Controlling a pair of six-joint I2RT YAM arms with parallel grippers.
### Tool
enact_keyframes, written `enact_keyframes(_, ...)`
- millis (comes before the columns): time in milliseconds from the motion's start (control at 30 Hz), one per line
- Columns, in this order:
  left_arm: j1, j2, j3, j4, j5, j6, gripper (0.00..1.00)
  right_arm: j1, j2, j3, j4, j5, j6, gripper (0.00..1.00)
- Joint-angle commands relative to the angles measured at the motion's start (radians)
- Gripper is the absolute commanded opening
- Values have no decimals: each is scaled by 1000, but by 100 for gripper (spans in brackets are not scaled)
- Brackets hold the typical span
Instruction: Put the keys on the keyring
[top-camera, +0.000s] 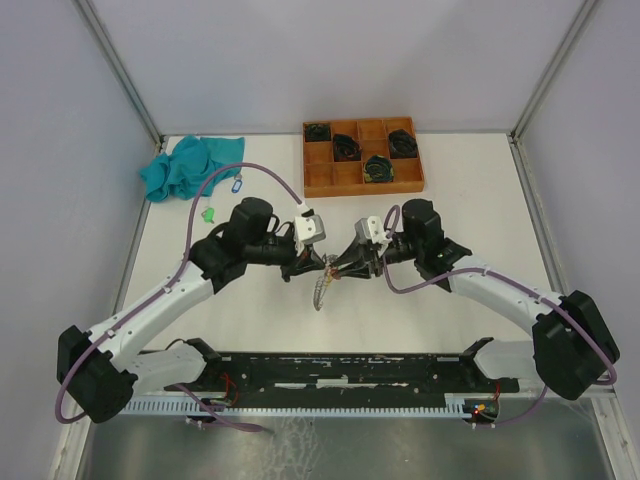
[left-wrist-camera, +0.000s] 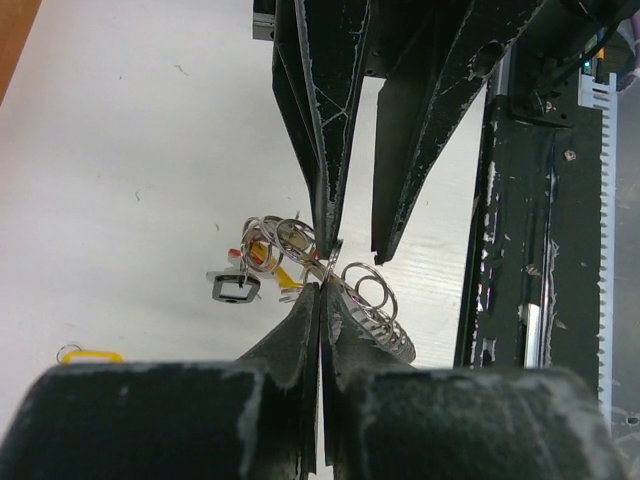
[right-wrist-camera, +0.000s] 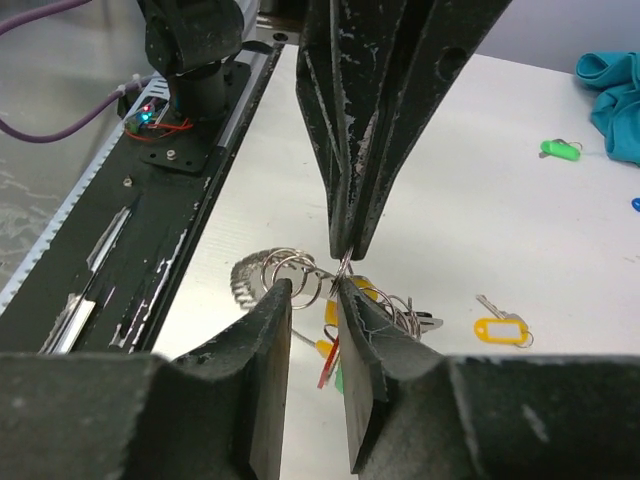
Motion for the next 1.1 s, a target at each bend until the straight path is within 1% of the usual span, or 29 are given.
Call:
enact_keyframes(0,2,-18,56,33,-29,18,3,9,-10,-11,169,37,133,33)
enact_keyframes(67,0,-14,62,28,-39,15,3,8,-4,-10,200,46,159,33)
enact_keyframes(333,-32,3,95,-14,-85,27,3,16,8,3,206,64,173,32)
enact_keyframes(500,-54,21,122,-45,-113,39,3,18,14,11,203,64,172,28)
enact_keyframes(667,-82,52,163,-98,-148,61,3,20,18,21,179,64,157,21)
enact_keyframes(800,-108,79,196,-149,-182,82,3,20,17,22,162,67,144,19)
enact_keyframes(867,-121,88,209,-168,-195,89,3,20,18,26,140,68,129,14)
enact_keyframes(967,-136,102,227,-191,-208,97,3,20,18,26,123,73,116,2)
enact_keyframes(1067,-142,104,228,-191,-234,91,3,20,6,19,123,86,108,1)
